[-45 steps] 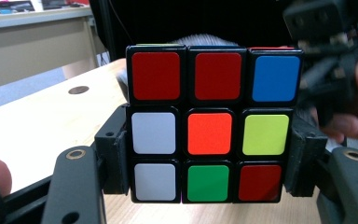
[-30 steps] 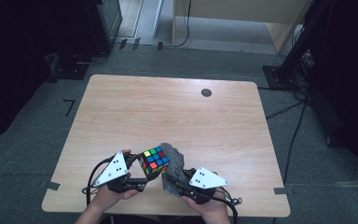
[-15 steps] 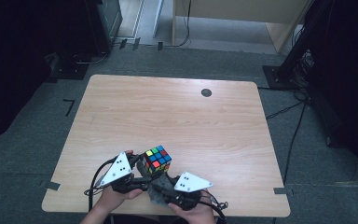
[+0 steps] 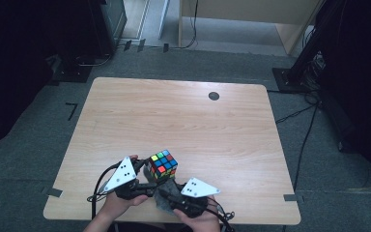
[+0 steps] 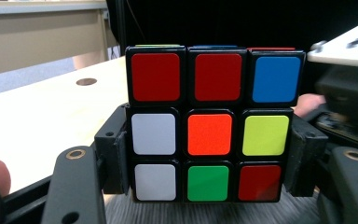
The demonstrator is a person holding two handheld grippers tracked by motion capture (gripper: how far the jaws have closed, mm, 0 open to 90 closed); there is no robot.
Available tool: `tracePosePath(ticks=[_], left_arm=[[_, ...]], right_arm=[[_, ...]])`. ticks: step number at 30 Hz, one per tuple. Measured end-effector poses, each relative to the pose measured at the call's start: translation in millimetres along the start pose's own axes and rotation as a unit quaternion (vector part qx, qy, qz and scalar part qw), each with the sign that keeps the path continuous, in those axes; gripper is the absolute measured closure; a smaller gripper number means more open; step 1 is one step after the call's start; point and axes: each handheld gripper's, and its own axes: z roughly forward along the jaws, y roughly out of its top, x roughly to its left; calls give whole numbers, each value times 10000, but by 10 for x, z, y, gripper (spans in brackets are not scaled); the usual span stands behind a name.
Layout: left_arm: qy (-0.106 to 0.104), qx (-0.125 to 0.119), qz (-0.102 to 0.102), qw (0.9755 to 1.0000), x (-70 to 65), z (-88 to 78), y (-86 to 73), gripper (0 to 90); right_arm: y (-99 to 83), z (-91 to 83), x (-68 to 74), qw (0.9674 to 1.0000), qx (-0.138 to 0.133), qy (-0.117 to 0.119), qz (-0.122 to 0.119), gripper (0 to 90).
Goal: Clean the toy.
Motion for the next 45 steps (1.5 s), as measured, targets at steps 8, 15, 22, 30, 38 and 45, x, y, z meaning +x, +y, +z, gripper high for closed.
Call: tracePosePath(ticks=[8, 15, 22, 30, 38, 45], left_arm=[[64, -85, -57, 9999, 45, -45, 14, 338], [63, -183, -244, 9995, 89, -58, 18, 338], [59, 54, -36, 10000, 9, 22, -22, 337], [131, 44, -73, 9999, 54, -5, -26, 337], [121, 139, -24, 9998, 32, 38, -56, 337], [145, 111, -67, 9998, 64, 20, -61, 337]], right_arm=[[32, -222, -289, 9963, -270, -625, 532, 687], [-9, -268, -339, 9930, -363, -851, 741, 681], [42, -26, 78, 9995, -94, -288, 53, 673], [38, -287, -298, 9899, -339, -1194, 679, 677], [23, -657, -726, 9687, -363, -2347, 718, 666], [-113, -755, -986, 9526, 32, -2937, 795, 641]])
